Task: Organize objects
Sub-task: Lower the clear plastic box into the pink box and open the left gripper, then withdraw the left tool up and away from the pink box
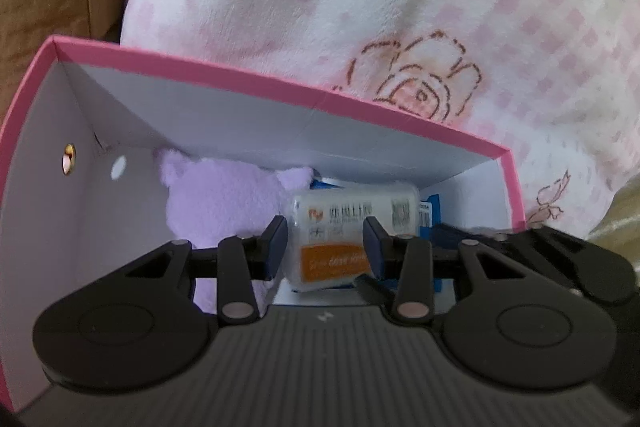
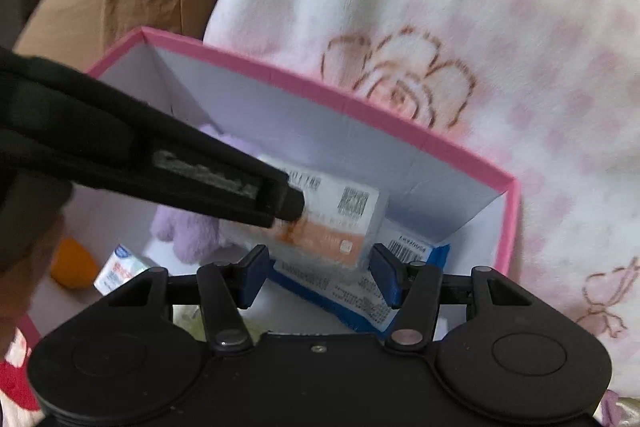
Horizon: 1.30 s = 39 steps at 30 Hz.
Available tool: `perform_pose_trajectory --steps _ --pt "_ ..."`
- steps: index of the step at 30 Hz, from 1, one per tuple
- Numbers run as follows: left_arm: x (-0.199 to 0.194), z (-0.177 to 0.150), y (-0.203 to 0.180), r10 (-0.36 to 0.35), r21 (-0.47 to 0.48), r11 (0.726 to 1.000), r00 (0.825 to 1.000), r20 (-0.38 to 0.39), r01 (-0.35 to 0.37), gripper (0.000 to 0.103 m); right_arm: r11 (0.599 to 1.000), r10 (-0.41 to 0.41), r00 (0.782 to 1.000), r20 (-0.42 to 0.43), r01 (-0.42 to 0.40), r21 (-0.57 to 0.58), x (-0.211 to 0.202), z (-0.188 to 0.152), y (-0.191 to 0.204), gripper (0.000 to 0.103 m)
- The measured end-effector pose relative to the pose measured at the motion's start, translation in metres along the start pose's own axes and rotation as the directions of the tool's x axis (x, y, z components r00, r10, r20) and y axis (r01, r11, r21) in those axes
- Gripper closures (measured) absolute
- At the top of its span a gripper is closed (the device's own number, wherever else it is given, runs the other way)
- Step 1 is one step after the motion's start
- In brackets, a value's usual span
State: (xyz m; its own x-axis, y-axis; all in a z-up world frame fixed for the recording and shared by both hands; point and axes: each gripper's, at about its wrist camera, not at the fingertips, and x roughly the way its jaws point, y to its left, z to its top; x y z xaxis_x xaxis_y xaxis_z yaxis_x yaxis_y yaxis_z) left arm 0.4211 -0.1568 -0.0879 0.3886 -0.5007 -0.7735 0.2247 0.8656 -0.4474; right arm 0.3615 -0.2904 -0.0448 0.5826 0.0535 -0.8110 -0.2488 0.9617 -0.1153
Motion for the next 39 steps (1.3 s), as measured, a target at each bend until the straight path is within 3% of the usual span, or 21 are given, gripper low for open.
perform_pose_trajectory --steps 3,6,15,27,39 --pt "0.006 -0.003 -0.001 0.018 0.004 1.0 1.0 -0.013 -0.018 0.065 0.999 -0.045 0.999 0.015 0.045 -0.03 -0.01 -0.003 0.003 0.042" --pt "0.007 -0.004 -0.004 0.033 0.004 0.999 0.999 0.01 -0.033 0.066 0.999 -0.019 1.0 0.025 0.02 -0.026 -0.019 -0.008 -0.001 0.057" --pt "-0.004 -0.01 -0.005 0.056 -0.035 0.998 0.998 0.012 -0.055 0.067 0.996 0.086 0.994 0.063 -0.087 0.017 -0.048 -0.038 -0.005 0.056" --pt "-0.074 -0.037 -0.036 0.098 0.098 0.99 0.992 0.077 -0.106 0.062 0.979 0.164 0.982 0.097 -0.174 0.102 -0.08 -0.041 -0.016 0.054" --pt "-0.149 -0.074 -0.028 0.187 0.125 0.973 0.981 0.048 -0.192 0.057 0.972 0.199 0.975 0.102 -0.209 0.104 -0.127 -0.064 -0.001 0.052"
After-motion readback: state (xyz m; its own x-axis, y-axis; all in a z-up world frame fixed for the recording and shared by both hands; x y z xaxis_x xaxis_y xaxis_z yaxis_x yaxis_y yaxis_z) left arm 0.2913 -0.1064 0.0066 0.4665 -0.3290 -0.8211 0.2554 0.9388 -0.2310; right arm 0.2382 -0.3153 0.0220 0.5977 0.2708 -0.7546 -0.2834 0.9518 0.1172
